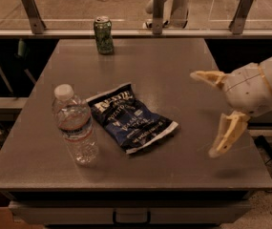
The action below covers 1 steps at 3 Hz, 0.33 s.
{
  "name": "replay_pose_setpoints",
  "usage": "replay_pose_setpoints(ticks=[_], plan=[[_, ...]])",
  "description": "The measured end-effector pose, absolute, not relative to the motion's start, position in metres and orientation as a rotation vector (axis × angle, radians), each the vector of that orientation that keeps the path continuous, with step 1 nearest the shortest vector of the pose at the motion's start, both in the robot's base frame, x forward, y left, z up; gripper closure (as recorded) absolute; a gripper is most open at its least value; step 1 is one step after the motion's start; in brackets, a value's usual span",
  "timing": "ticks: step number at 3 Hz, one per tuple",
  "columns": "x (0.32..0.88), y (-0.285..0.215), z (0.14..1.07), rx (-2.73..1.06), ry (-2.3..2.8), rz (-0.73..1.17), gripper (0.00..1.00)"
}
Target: Move blue chip bag near water bottle
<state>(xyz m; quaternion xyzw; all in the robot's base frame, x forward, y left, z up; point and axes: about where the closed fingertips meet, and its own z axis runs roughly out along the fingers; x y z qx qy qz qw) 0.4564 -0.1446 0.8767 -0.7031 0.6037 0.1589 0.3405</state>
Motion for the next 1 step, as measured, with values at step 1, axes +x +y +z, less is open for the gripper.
replay_pose_setpoints(ticks=[1], plan=[[0.4694,-0.1964,0.9280,-1.684,1.543,0.391,0.00]])
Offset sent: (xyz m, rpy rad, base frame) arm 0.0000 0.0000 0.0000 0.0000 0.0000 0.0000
